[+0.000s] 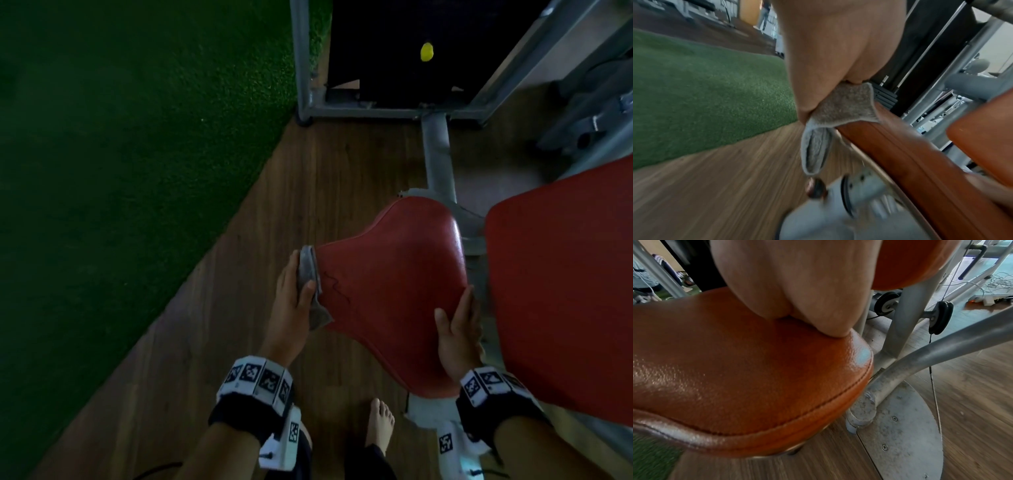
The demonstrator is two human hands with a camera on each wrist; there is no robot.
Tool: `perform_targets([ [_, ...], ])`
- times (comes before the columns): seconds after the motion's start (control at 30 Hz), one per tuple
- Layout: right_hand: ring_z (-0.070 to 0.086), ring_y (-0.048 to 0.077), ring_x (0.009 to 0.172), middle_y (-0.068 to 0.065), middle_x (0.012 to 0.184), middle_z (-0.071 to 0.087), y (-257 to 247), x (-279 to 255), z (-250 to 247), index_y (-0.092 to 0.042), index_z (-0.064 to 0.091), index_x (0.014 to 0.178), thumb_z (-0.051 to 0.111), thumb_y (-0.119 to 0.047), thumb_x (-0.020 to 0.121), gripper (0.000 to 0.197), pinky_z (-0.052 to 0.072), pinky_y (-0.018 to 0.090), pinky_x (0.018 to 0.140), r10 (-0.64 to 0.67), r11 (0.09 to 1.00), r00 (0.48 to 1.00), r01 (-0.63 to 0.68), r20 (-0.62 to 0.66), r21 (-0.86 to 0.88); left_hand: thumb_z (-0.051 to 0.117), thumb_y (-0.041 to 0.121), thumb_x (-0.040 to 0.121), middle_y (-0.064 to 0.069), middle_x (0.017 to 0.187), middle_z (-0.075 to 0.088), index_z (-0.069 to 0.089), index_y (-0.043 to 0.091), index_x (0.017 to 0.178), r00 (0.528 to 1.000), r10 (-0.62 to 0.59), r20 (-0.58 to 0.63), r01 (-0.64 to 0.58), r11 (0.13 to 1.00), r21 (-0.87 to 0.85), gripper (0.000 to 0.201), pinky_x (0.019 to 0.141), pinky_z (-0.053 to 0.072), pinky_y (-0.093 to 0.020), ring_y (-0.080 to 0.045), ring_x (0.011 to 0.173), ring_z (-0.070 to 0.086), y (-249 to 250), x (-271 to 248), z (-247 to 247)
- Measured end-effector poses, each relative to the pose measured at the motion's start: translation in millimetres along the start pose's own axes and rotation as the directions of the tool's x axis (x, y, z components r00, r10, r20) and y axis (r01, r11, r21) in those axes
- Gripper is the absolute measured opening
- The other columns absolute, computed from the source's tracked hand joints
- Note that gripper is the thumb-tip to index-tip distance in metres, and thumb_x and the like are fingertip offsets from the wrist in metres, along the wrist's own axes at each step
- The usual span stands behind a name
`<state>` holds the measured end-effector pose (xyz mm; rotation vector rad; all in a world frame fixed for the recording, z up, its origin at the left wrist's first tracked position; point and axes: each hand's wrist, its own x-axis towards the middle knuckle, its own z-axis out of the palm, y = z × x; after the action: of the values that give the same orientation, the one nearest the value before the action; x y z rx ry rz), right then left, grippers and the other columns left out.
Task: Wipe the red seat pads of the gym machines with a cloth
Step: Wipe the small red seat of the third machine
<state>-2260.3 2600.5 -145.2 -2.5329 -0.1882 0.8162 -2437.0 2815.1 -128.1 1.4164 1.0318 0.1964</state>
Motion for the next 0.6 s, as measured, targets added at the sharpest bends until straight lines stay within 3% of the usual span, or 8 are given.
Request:
perform_targets([
  [0.17, 0.009, 0.029, 0.147, -0.001, 0.162, -0.003, -0.5, 0.3, 0.5, -0.033, -0.011, 0.152, 0.035, -0.042, 0.1, 0.07, 0.013, 0.056, 0.112, -0.002, 1.0, 1.0, 0.002, -0.017, -0.007, 0.043, 0.045, 0.098, 0.019, 0.157, 0.013, 0.007, 0.039, 0.151, 0.999, 0.006, -0.048, -0.008, 0.999, -0.045, 0.064, 0.118, 0.021, -0.037, 0.003, 0.142, 0.016, -8.5, -33.5, 13.9],
  [0.43, 0.011, 0.031, 0.146, 0.0, 0.162, -0.005, 0.0, 2.5, 0.0, -0.03, -0.01, 0.153, 0.035, -0.042, 0.1, 0.07, 0.014, 0.056, 0.112, -0.009, 1.0, 1.0, 0.009, -0.007, -0.029, 0.042, 0.03, 0.102, 0.013, 0.156, 0.022, 0.02, 0.025, 0.152, 0.99, 0.079, -0.117, -0.081, 0.997, -0.014, 0.055, 0.118, 0.022, -0.032, 0.004, 0.14, 0.023, -2.9, -6.6, 13.9],
  [0.5, 0.01, 0.031, 0.146, -0.001, 0.162, -0.005, -0.4, 2.4, -0.9, -0.03, -0.011, 0.153, 0.034, -0.043, 0.1, 0.071, 0.014, 0.056, 0.113, -0.016, 0.999, 1.0, 0.016, 0.0, -0.029, 0.042, 0.025, 0.102, 0.01, 0.157, 0.022, 0.021, 0.025, 0.152, 0.982, 0.108, -0.154, -0.104, 0.994, 0.033, 0.054, 0.118, 0.023, -0.028, 0.002, 0.141, 0.022, -4.7, -24.7, 19.3],
  [0.6, 0.011, 0.031, 0.146, 0.0, 0.162, -0.004, -0.6, 2.4, -1.6, -0.029, -0.009, 0.154, 0.035, -0.042, 0.1, 0.071, 0.013, 0.056, 0.113, -0.035, 0.999, 0.999, 0.034, -0.013, -0.023, 0.041, 0.021, 0.102, 0.004, 0.158, 0.02, 0.024, 0.029, 0.151, 0.959, 0.219, -0.181, -0.166, 0.948, 0.271, 0.053, 0.116, 0.026, -0.026, -0.005, 0.143, 0.021, -12.8, -46.9, 17.9],
])
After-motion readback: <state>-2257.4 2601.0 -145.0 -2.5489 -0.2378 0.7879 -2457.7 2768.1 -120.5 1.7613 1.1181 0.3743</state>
